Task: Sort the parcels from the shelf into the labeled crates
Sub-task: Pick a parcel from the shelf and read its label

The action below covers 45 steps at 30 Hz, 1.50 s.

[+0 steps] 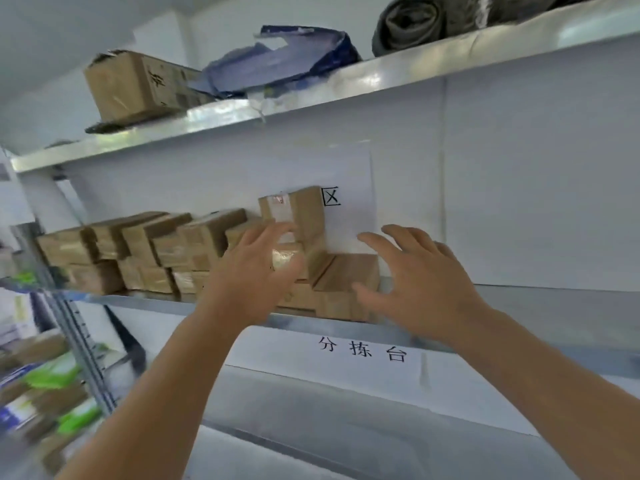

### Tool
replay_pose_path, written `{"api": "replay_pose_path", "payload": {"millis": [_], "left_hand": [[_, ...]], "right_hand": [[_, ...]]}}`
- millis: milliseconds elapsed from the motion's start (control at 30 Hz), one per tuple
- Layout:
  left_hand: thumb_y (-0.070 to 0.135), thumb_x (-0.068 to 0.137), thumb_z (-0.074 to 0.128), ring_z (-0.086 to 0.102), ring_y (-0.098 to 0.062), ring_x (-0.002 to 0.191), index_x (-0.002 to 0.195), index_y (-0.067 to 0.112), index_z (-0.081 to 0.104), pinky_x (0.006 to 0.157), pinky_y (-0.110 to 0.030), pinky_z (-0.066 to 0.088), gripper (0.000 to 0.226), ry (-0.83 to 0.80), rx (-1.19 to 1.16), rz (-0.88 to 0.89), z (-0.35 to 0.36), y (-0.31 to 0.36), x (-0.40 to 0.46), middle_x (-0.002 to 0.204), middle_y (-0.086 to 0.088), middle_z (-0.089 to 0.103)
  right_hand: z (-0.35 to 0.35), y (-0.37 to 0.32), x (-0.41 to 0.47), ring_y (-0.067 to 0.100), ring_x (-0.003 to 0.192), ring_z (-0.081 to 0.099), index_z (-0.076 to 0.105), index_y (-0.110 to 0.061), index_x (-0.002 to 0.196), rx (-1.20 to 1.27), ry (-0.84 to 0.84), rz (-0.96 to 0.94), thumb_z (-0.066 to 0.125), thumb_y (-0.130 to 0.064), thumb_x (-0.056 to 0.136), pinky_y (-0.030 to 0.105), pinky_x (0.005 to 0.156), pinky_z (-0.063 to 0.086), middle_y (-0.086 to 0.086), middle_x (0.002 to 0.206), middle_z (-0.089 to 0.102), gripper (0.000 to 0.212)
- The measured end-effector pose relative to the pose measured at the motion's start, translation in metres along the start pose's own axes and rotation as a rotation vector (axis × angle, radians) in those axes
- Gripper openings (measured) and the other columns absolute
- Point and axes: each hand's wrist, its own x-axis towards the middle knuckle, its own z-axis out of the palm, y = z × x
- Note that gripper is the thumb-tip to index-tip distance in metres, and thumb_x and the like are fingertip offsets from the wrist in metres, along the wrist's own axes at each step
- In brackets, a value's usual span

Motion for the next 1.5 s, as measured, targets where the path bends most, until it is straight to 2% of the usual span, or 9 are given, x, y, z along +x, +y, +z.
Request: {"api": "replay_pose_path", "payload": {"millis": [200, 400, 667, 833, 1000, 1133, 1333, 1433, 1500], "left_hand": [[0.06, 0.103, 0.04, 0.029, -0.026, 0.156, 0.156, 0.044, 0.041, 0.123, -0.053, 0.031, 0.055, 0.099, 0.112, -0.128, -0.018, -0.03, 0.095, 0.166, 0.005, 0.042], [0.072, 0.103, 0.018, 0.058, -0.037, 0.129, 0.142, 0.031, 0.054, 0.11, -0.052, 0.047, 0.068, -0.058, 0.189, -0.254, -0.006, -0.035, 0.165, 0.151, -0.008, 0.06], [0.056, 0.109, 0.036, 0.064, -0.022, 0.091, 0.114, 0.011, 0.071, 0.081, -0.038, 0.045, 0.057, -0.127, -0.086, -0.25, 0.004, -0.046, 0.184, 0.108, -0.004, 0.068], [0.049, 0.101, 0.062, 0.072, -0.013, 0.092, 0.131, 0.025, 0.059, 0.067, -0.026, 0.05, 0.038, -0.086, -0.383, -0.153, -0.019, -0.037, 0.171, 0.11, 0.006, 0.072], [0.029, 0.097, 0.07, 0.08, -0.014, 0.082, 0.161, 0.035, 0.033, 0.071, -0.032, 0.067, 0.074, -0.23, -0.612, -0.023, -0.032, -0.016, 0.143, 0.106, 0.004, 0.072], [0.019, 0.102, 0.053, 0.079, -0.028, 0.095, 0.156, 0.041, 0.033, 0.089, -0.049, 0.066, 0.062, -0.4, -0.865, 0.025, -0.025, 0.022, 0.112, 0.113, -0.003, 0.069], [0.034, 0.109, 0.049, 0.075, -0.021, 0.082, 0.094, 0.036, 0.071, 0.069, -0.045, 0.065, 0.027, -0.631, -1.193, 0.122, -0.023, 0.13, 0.044, 0.102, -0.002, 0.076], [0.027, 0.11, 0.054, 0.071, -0.027, 0.101, 0.113, 0.026, 0.053, 0.073, -0.052, 0.069, 0.004, -0.676, -1.293, 0.274, -0.016, 0.18, -0.005, 0.113, -0.005, 0.063], [0.017, 0.105, 0.063, 0.068, -0.021, 0.099, 0.125, 0.034, 0.044, 0.067, -0.04, 0.069, 0.033, -0.63, -1.313, 0.393, -0.014, 0.216, -0.035, 0.115, 0.0, 0.055]], "right_hand": [[0.024, -0.011, 0.121, 0.028, 0.139, 0.045, 0.027, -0.036, 0.158, 0.079, -0.023, -0.093, 0.026, -0.083, 0.086, 0.051, 0.11, 0.041, 0.0, 0.153, 0.048, 0.086], [0.034, -0.029, 0.208, 0.025, 0.115, 0.058, 0.052, -0.032, 0.148, 0.469, -0.179, 0.033, 0.016, -0.087, 0.091, 0.041, 0.091, 0.046, 0.001, 0.139, 0.063, 0.087], [0.032, -0.055, 0.225, 0.033, 0.104, 0.064, 0.057, -0.021, 0.139, 0.806, -0.367, 0.29, 0.037, -0.076, 0.096, 0.048, 0.093, 0.055, 0.01, 0.129, 0.062, 0.073], [0.017, -0.061, 0.206, 0.022, 0.102, 0.068, 0.061, -0.034, 0.112, 0.923, -0.147, 0.291, 0.059, -0.053, 0.098, 0.049, 0.094, 0.056, -0.001, 0.109, 0.073, 0.024], [-0.011, -0.061, 0.16, 0.013, 0.091, 0.072, 0.04, -0.042, 0.149, 0.919, 0.075, 0.251, 0.073, -0.031, 0.095, 0.023, 0.064, 0.059, -0.003, 0.107, 0.067, 0.064], [-0.047, -0.045, 0.097, 0.01, 0.092, 0.068, 0.01, -0.049, 0.161, 0.681, 0.127, 0.26, 0.079, -0.021, 0.091, 0.015, 0.062, 0.055, -0.001, 0.11, 0.058, 0.102], [-0.134, -0.02, -0.032, 0.006, 0.103, 0.067, 0.058, -0.035, 0.129, 0.721, 0.308, 0.493, 0.053, -0.051, 0.102, 0.04, 0.104, 0.054, -0.015, 0.105, 0.069, 0.033], [-0.171, -0.013, -0.097, 0.013, 0.1, 0.07, 0.06, -0.019, 0.115, 0.651, 0.53, 0.638, 0.049, -0.051, 0.103, 0.042, 0.1, 0.057, -0.008, 0.094, 0.07, 0.036], [-0.191, -0.01, -0.138, 0.027, 0.095, 0.069, 0.057, -0.019, 0.112, 0.569, 0.649, 0.694, 0.057, -0.044, 0.102, 0.053, 0.098, 0.057, 0.008, 0.098, 0.068, 0.027]]}}
